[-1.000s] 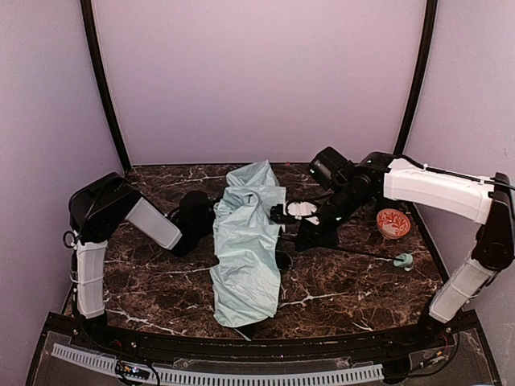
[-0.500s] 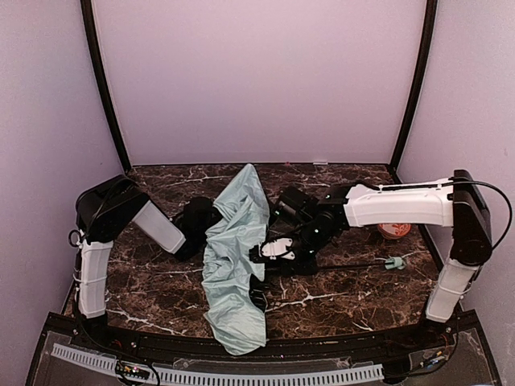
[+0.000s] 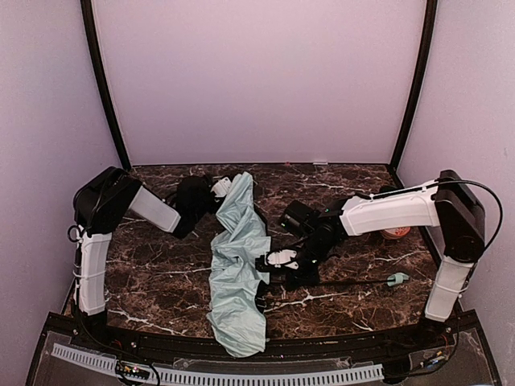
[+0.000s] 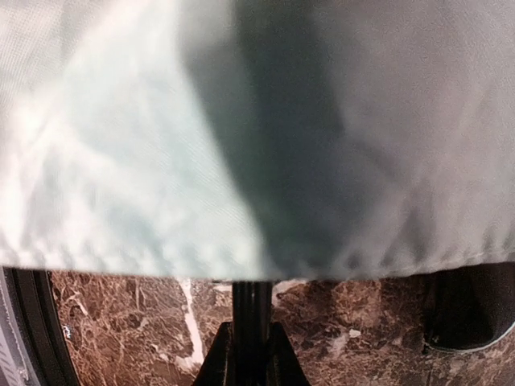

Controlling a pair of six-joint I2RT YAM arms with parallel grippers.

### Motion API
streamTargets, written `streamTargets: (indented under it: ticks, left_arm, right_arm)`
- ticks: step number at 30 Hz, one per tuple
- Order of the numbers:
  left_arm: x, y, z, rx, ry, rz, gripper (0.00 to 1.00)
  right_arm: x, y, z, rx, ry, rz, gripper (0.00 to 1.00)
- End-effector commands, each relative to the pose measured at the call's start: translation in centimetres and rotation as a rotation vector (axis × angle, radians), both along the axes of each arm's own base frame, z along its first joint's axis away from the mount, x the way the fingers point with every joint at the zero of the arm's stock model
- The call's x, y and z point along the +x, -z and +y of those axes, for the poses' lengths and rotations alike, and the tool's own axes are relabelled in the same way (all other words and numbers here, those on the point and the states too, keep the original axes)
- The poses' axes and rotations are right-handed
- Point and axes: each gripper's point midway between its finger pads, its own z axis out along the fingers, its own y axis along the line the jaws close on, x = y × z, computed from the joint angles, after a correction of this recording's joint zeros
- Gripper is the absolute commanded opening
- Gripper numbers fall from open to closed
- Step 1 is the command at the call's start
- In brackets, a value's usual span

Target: Put away the umbrella

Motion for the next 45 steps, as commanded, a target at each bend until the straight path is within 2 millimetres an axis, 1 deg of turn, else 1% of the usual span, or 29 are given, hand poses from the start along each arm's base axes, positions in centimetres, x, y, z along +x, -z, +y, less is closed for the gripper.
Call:
streamTargets:
  ticks: [1,4,6,7,9,10,12,14,15,16,18,20,22,23,24,26,27,28,30,31,33,34,35,37,39,41,42,43,45]
  left_arm:
    - [2.4,-4.0,2.0,0.013,-0.162,-0.066,0.81]
    - [3.7,-5.2,5.2,0.003,-0.268,-0.073,0.86]
    - [4.1,-5.6,7.3,-0.025,-0.332,-0.048,0.87]
    - [4.2,-5.6,8.0,-0.036,-0.352,-0.031,0.87]
    - [4.0,-5.7,8.5,-0.03,-0.363,-0.005,0.9]
    - [4.0,-5.5,8.7,-0.016,-0.371,0.006,0.91]
    - [3.8,-5.3,9.4,0.004,-0.405,0.025,0.92]
    - [3.4,-5.6,9.9,-0.009,-0.428,0.049,0.92]
    - [3.0,-5.8,9.9,-0.027,-0.425,0.075,0.92]
    - [2.5,-6.1,9.8,-0.052,-0.419,0.1,0.92]
    - [1.1,-7.1,9.1,-0.089,-0.388,0.149,0.9]
    - [-1.2,-8.9,7.5,-0.086,-0.337,0.159,0.87]
    - [-4.3,-10.7,5.0,-0.059,-0.257,0.129,0.86]
    - [-5.7,-11.2,4.2,-0.041,-0.225,0.126,0.86]
    - [-7.8,-11.6,2.1,-0.029,-0.162,0.135,0.85]
    - [-11.1,-11.4,-0.3,-0.021,-0.08,0.202,0.84]
    - [-12.5,-11.3,-1.0,-0.038,-0.047,0.249,0.83]
    - [-13.6,-10.7,-1.4,-0.073,-0.022,0.324,0.81]
    - [-15.2,-9.6,-1.8,-0.181,0.01,0.475,0.79]
    - [-15.5,-9.3,-1.9,-0.223,0.015,0.527,0.79]
    - [-14.6,-9.0,-1.3,-0.321,-0.014,0.594,0.78]
    - [-13.8,-9.0,-1.1,-0.377,-0.026,0.627,0.76]
    - [-12.7,-9.1,-0.8,-0.425,-0.043,0.657,0.75]
    - [-9.9,-9.2,0.4,-0.504,-0.099,0.7,0.74]
    - [-7.5,-8.8,0.5,-0.527,-0.129,0.727,0.74]
    - [-5.4,-7.8,-0.1,-0.501,-0.152,0.751,0.74]
    - [-4.7,-6.7,-0.7,-0.483,-0.158,0.776,0.74]
    - [-4.1,-5.7,-1.2,-0.471,-0.16,0.805,0.73]
    - [-3.6,-3.7,-2.3,-0.46,-0.146,0.863,0.72]
  right_arm:
    - [-0.5,0.2,-0.3,0.01,0.029,0.046,0.0]
    - [0.0,0.6,-0.5,-0.006,0.044,0.033,0.0]
    - [0.4,0.6,-0.4,-0.011,0.053,0.021,0.08]
    - [0.6,0.4,-0.4,-0.01,0.059,0.013,0.14]
    - [1.1,0.1,-0.2,-0.004,0.074,-0.007,0.34]
    - [1.3,-0.2,0.0,0.001,0.083,-0.019,0.41]
    - [1.9,-0.9,0.2,0.015,0.099,-0.05,0.51]
    - [2.7,-1.9,0.5,0.039,0.119,-0.091,0.64]
    - [3.1,-2.6,0.6,0.054,0.127,-0.112,0.93]
    - [3.4,-3.6,0.8,0.074,0.134,-0.133,0.99]
    - [3.9,-5.5,1.1,0.118,0.139,-0.171,1.0]
    - [4.3,-7.5,1.1,0.165,0.141,-0.199,1.0]
    - [4.4,-9.5,0.8,0.203,0.137,-0.207,1.0]
    - [4.2,-11.1,0.5,0.233,0.133,-0.211,1.0]
    - [4.1,-12.3,0.3,0.262,0.127,-0.204,1.0]
    - [4.5,-14.5,0.0,0.321,0.13,-0.224,1.0]
    - [5.4,-15.8,0.3,0.364,0.151,-0.264,1.0]
    - [6.6,-17.2,0.8,0.416,0.187,-0.303,1.0]
    - [9.5,-20.0,1.9,0.531,0.281,-0.361,1.0]
    - [11.1,-21.1,2.3,0.575,0.339,-0.374,1.0]
    - [14.2,-22.0,2.8,0.62,0.466,-0.35,0.97]
    - [15.4,-21.4,3.0,0.613,0.534,-0.303,0.94]
    - [16.0,-20.7,3.2,0.594,0.565,-0.266,0.91]
    - [15.9,-19.1,3.3,0.555,0.597,-0.209,0.86]
    - [14.6,-16.8,2.7,0.522,0.618,-0.161,0.85]
    - [12.5,-14.3,1.9,0.491,0.62,-0.119,0.85]
    - [11.1,-13.3,1.0,0.473,0.622,-0.103,0.86]
    - [10.1,-11.9,0.3,0.445,0.633,-0.085,0.87]
    - [8.9,-9.5,-1.0,0.382,0.681,-0.068,0.87]
